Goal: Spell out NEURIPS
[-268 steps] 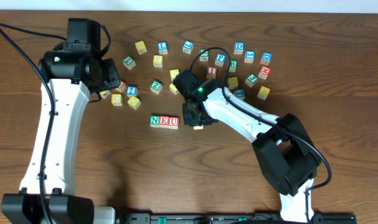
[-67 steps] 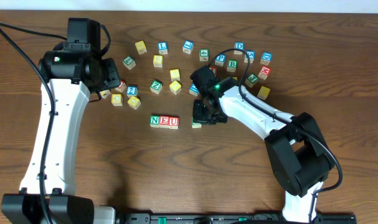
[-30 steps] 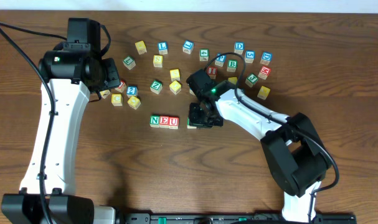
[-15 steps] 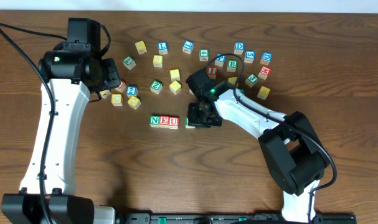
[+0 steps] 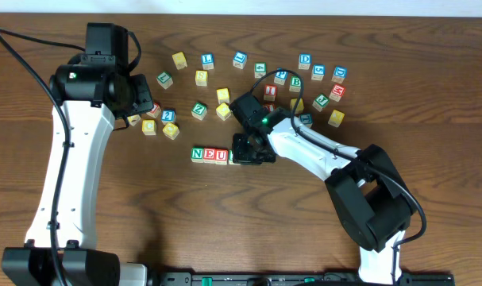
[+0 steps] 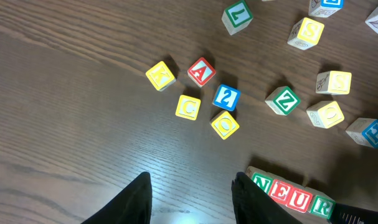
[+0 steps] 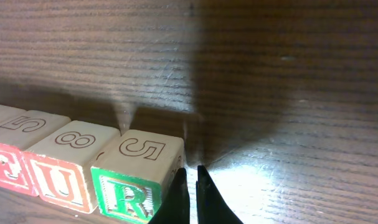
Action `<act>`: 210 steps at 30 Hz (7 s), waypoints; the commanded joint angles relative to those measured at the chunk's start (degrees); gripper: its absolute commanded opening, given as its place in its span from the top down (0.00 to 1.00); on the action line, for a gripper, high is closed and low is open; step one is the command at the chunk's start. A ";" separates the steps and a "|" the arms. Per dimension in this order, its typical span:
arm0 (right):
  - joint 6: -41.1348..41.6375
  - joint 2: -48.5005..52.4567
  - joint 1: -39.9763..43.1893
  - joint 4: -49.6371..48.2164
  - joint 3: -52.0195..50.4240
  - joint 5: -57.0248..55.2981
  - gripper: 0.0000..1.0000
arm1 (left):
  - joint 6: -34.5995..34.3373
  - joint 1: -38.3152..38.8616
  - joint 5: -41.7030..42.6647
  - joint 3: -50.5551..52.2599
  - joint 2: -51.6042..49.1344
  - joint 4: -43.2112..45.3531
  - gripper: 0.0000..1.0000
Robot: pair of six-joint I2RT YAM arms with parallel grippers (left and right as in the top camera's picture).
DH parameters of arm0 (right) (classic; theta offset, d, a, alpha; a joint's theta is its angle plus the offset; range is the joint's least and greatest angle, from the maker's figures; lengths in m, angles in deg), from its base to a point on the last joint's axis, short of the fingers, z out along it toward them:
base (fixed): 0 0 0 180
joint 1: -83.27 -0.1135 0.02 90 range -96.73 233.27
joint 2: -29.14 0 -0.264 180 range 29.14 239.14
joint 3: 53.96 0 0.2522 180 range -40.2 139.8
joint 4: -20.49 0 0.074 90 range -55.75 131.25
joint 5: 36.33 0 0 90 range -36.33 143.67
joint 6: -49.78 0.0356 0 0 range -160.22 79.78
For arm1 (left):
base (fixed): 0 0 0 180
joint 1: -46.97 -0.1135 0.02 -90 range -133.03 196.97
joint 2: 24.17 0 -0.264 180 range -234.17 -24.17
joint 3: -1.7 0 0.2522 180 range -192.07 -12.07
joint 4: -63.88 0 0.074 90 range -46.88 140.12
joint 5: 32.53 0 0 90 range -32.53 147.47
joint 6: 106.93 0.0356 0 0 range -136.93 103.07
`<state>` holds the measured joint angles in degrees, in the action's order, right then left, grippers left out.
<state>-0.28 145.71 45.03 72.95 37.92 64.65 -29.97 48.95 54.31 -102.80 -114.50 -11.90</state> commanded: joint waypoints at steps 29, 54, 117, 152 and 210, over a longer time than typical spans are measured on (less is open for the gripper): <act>0.70 0.66 -0.37 -1.88 -0.13 1.57 0.99 | 0.74 -0.20 -0.52 -0.24 0.42 -0.31 0.58; -8.28 -3.82 6.32 10.16 0.46 -1.81 0.99 | 3.04 -0.20 13.22 22.27 0.13 12.20 0.79; -10.88 -9.86 10.14 12.74 0.52 -2.10 0.99 | 15.37 5.68 25.68 30.64 -12.66 26.47 0.93; -10.86 -9.88 12.48 11.50 2.08 -2.47 0.99 | 8.04 8.85 24.50 28.00 -11.74 25.94 0.92; -18.75 -8.50 15.72 26.29 36.48 -5.14 0.51 | 8.24 2.80 6.43 -9.99 -0.50 -3.82 0.51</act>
<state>-19.54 136.88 60.92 99.29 73.35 61.52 -21.53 51.98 62.48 -111.63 -115.83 -16.18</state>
